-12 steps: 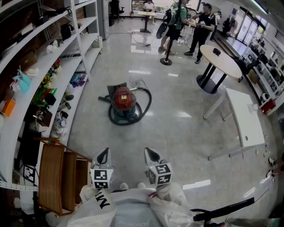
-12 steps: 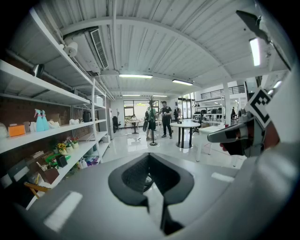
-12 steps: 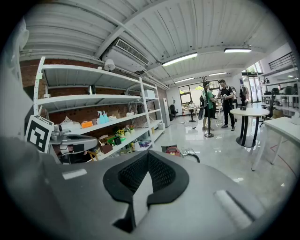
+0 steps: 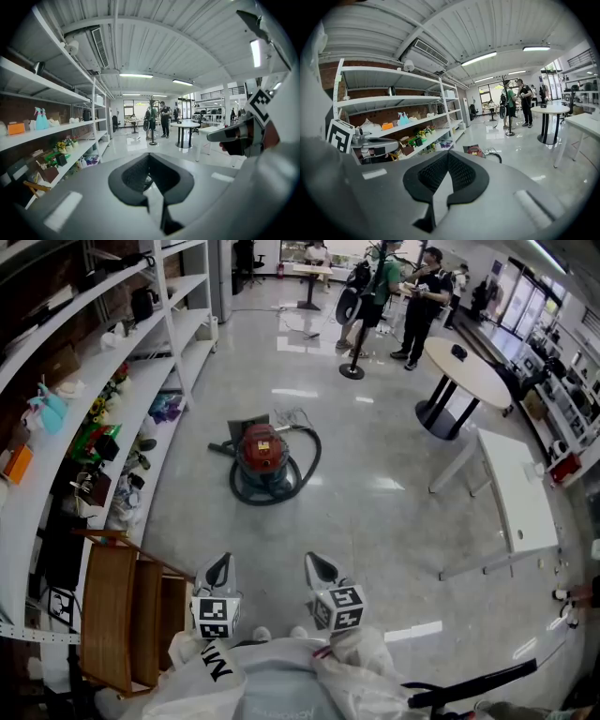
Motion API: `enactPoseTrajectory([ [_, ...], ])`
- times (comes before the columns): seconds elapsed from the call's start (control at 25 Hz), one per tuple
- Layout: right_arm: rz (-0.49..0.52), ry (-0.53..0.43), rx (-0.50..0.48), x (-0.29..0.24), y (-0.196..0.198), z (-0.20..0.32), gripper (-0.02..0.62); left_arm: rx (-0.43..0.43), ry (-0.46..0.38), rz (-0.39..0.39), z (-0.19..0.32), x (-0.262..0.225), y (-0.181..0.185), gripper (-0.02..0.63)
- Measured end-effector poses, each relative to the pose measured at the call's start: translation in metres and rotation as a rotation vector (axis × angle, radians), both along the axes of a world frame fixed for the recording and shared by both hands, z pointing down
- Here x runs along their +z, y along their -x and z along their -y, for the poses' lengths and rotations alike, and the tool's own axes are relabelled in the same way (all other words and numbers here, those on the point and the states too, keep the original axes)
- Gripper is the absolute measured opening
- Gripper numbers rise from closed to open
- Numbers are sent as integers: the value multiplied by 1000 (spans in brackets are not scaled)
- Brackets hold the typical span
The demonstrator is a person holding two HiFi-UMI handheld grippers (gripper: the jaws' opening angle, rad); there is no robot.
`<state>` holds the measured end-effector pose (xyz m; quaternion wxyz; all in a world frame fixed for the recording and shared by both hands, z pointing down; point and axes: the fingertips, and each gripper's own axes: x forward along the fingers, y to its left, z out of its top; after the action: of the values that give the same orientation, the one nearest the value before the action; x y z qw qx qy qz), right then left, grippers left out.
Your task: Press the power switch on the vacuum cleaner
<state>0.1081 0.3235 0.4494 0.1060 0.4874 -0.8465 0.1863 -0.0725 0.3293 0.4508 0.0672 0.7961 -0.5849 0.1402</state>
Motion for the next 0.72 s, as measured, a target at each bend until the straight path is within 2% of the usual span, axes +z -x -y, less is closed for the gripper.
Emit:
enactPoseTrajectory([
  [0.72,-19,-25,43,-4,28,-8,0,22,-33,-15,-7,2,35,0],
])
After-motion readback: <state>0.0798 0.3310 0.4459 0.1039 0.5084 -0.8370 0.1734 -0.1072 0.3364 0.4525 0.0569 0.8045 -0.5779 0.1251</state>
